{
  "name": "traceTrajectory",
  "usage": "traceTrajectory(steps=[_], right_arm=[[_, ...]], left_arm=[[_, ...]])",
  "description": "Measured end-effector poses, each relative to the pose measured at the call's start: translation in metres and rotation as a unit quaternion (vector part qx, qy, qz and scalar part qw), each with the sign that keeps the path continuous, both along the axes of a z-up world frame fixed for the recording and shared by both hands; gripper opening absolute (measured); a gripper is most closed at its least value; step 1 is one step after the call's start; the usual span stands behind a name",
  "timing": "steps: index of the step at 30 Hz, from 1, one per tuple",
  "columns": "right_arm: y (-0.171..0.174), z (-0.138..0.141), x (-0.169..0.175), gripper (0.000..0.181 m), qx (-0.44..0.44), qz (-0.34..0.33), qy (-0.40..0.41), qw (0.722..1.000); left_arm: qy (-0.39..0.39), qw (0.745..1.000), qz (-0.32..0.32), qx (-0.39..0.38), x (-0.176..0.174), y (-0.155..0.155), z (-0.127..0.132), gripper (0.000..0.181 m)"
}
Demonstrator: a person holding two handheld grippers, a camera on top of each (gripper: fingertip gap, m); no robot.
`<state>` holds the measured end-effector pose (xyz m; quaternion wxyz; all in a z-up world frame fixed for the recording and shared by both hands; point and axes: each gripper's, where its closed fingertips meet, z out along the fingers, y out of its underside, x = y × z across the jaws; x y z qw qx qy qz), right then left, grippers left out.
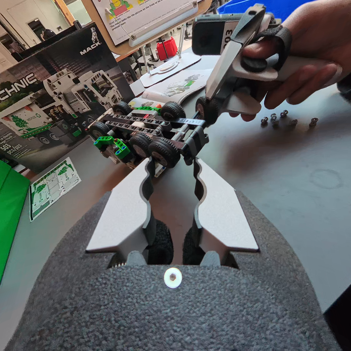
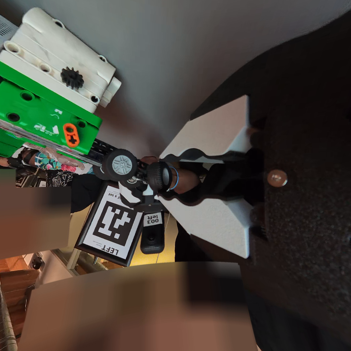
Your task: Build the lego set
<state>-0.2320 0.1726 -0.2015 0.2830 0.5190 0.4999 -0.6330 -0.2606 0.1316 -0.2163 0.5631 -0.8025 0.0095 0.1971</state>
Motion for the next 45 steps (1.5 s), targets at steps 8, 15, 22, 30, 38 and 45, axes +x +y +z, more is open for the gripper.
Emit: traceTrajectory(steps=[8,15,22,30,38,45], right_arm=[[0.001,-0.001,0.001,0.03,0.089,0.051,0.014,0.995],[0.01,-0.014,0.009,0.03,0.181,0.071,0.059,0.979],[-0.006,0.009,0.05,0.03,0.16,0.142,0.137,0.967],[-0.018,0.044,0.045,0.029,0.044,0.043,0.196,0.979],[-0.013,0.072,0.029,0.031,-0.105,-0.096,0.173,0.974],[-0.002,0.068,0.024,0.031,-0.133,-0.133,0.141,0.972]], left_arm=[[-0.017,1.0,-0.017,-0.01,0.003,0.002,-0.001,0.044],[0.023,0.999,0.014,0.018,0.01,0.001,0.015,0.059],[0.131,0.987,-0.097,-0.002,0.068,0.031,0.024,0.039],[0.213,0.973,0.054,0.069,0.064,0.04,0.048,0.012],[0.266,0.938,0.201,0.094,0.049,0.037,0.073,0.012],[0.285,0.923,0.247,0.082,0.046,0.047,0.068,0.012]])
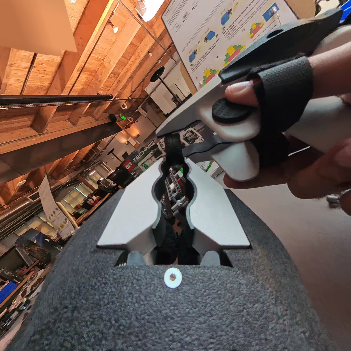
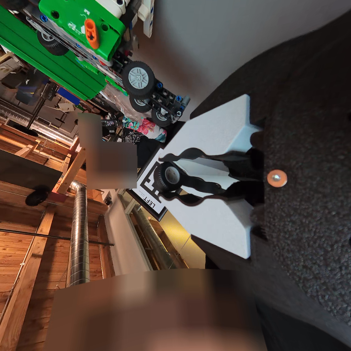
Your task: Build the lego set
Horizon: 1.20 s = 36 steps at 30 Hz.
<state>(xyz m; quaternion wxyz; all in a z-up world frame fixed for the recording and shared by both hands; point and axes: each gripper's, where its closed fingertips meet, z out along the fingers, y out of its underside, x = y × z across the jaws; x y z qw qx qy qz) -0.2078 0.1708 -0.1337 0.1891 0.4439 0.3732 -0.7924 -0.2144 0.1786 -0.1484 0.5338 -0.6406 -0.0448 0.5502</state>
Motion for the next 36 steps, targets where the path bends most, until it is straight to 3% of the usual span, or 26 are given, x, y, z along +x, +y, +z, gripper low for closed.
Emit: traceTrajectory(steps=[6,10,13,17,19,25,28,33,36], right_arm=[[0.003,0.006,0.002,0.029,-0.03,0.006,0.028,0.999],[-0.001,0.006,0.0,0.029,-0.015,-0.011,0.057,0.998],[-0.004,0.001,-0.001,0.041,0.03,-0.021,0.072,0.997],[-0.01,-0.002,0.001,0.039,0.13,-0.062,0.143,0.979],[-0.009,-0.006,-0.001,0.037,0.22,-0.086,0.18,0.955],[0.002,-0.011,-0.004,0.033,0.437,-0.146,0.285,0.841],[0.004,-0.012,-0.003,0.03,0.496,-0.157,0.306,0.797],[0.007,-0.015,-0.001,0.03,0.545,-0.149,0.315,0.763],[0.007,-0.018,0.0,0.03,0.58,-0.149,0.342,0.724]], left_arm=[[-0.078,0.994,-0.015,0.074,0.0,0.001,0.004,0.012],[-0.074,0.993,-0.012,0.095,-0.002,-0.003,0.005,0.012],[-0.071,0.992,-0.006,0.103,-0.004,-0.006,0.007,0.013],[-0.084,0.991,-0.014,0.105,-0.006,-0.006,0.005,0.013],[-0.086,0.991,-0.016,0.1,-0.005,-0.004,0.004,0.012],[-0.106,0.991,-0.02,0.082,-0.008,0.0,-0.005,0.012],[-0.112,0.991,-0.021,0.07,-0.008,0.002,-0.009,0.012],[-0.122,0.99,-0.035,0.061,-0.005,0.007,-0.012,0.012],[-0.139,0.987,-0.047,0.061,-0.002,0.009,-0.016,0.012]])
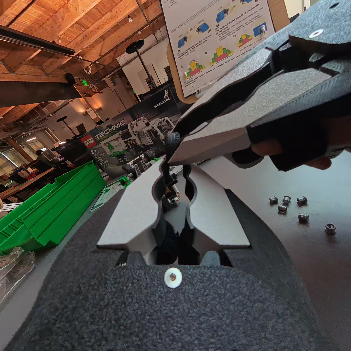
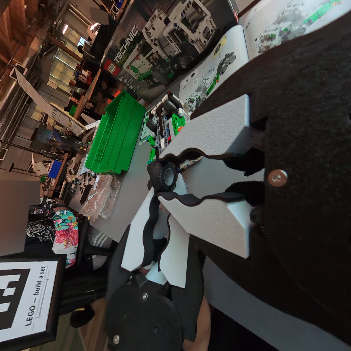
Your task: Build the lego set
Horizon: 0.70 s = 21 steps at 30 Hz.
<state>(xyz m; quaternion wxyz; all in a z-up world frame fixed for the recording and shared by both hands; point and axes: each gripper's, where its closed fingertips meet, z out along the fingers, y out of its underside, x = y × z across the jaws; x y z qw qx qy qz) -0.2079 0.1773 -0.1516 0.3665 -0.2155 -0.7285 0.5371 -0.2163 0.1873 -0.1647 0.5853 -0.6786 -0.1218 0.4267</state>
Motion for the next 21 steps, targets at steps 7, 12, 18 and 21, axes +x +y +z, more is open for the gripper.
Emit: traceTrajectory(steps=[7,12,18,21], right_arm=[[0.014,-0.013,-0.007,0.03,0.035,0.027,-0.062,0.997],[0.027,-0.033,-0.023,0.03,0.022,0.086,-0.136,0.987],[0.012,-0.053,-0.028,0.03,0.068,0.125,-0.078,0.987],[0.014,-0.055,-0.029,0.03,0.092,0.121,-0.052,0.987]], left_arm=[[-0.065,0.997,-0.05,-0.005,0.006,-0.002,-0.01,0.029],[-0.156,0.982,-0.103,0.022,-0.014,-0.057,-0.007,0.049],[-0.3,0.921,-0.247,-0.002,-0.03,-0.049,-0.044,0.055],[-0.293,0.922,-0.254,-0.005,-0.038,-0.043,-0.044,0.052]])
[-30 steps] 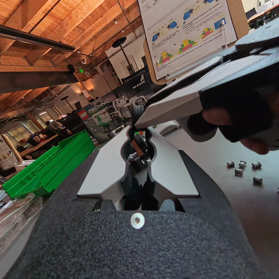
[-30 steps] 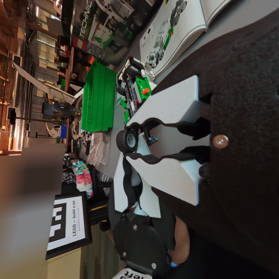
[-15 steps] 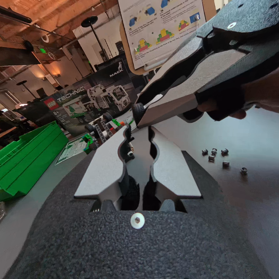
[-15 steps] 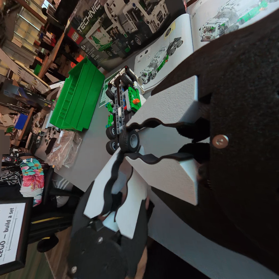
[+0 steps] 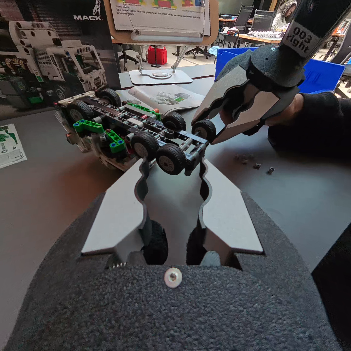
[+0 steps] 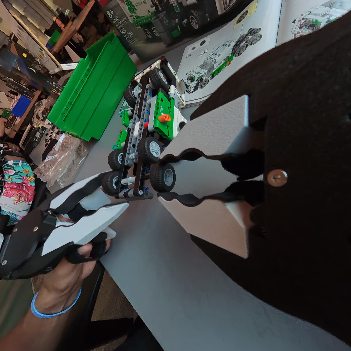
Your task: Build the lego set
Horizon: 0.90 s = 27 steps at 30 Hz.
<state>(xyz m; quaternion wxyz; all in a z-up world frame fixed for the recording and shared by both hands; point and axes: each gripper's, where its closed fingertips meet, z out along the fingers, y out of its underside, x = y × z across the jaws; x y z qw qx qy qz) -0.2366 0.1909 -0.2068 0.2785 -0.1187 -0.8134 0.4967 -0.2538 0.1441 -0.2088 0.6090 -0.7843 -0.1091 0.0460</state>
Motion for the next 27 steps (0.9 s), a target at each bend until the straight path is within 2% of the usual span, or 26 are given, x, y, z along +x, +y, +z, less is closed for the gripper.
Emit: traceTrajectory(steps=[7,13,22,27], right_arm=[[0.002,0.0043,-0.0007,0.03,-0.026,0.01,-0.013,1.0],[0.0016,0.0038,-0.0029,0.03,-0.009,0.015,-0.017,1.0],[-0.0005,0.0065,-0.0048,0.03,0.061,0.033,-0.001,0.998],[-0.0007,0.0036,-0.0063,0.029,0.011,0.036,-0.014,0.999]], left_arm=[[0.025,1.0,-0.006,-0.006,-0.0034,0.0027,-0.0009,0.049],[0.024,1.0,-0.012,-0.004,-0.0046,0.0026,-0.0006,0.047],[0.011,1.0,-0.016,-0.005,-0.0067,0.003,-0.0023,0.047],[0.009,1.0,-0.012,-0.008,-0.008,0.0029,-0.0033,0.045]])
